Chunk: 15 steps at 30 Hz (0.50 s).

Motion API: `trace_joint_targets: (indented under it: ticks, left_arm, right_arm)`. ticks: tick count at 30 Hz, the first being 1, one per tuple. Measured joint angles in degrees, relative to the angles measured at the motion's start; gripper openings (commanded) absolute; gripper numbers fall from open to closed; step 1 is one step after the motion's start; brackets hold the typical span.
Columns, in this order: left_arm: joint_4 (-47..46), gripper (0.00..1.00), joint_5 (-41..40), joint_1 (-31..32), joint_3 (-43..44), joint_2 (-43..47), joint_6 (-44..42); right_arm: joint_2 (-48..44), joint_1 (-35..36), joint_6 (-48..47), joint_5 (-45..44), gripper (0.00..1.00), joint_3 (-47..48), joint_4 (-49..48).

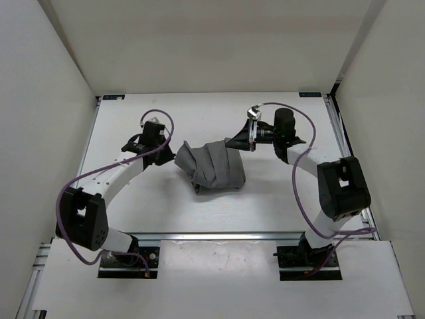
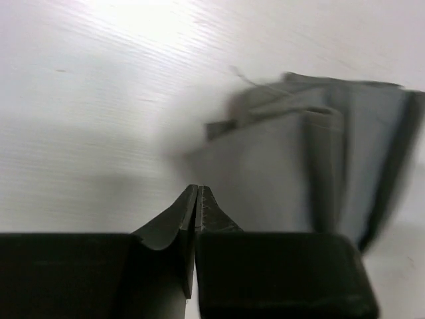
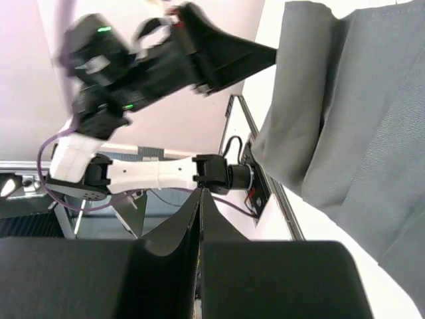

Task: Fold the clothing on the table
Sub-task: Fold the skirt

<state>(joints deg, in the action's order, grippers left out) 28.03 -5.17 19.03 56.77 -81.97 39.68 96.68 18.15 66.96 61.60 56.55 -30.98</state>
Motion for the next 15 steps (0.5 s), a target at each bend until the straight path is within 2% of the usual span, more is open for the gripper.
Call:
trace_joint_targets:
  ticks: [1,3,8,15]
  left_arm:
    - [0.0,0.06,0.8,1.0,0.7,0.3,0.2]
    - [-0.3,0.07,2.8,3.3,1.9,0.7,0.8]
    - [-2.4,0.07,8.2,7.7,2.7,1.3,3.4]
    - [-4.7,0.08,11.0,8.9,3.6,1.7,6.1]
  right_arm:
    - [0.7,0.3,-0.5,0.0,0.0,0.4,0.3]
    - [3.4,1.7,-1.2,0.2,0.0,1.2,1.1]
    - [16.3,7.9,-2.8,1.1,0.0,7.7,5.3]
    - [28.3,16.5,-6.3,3.6,0.0,14.6,13.0]
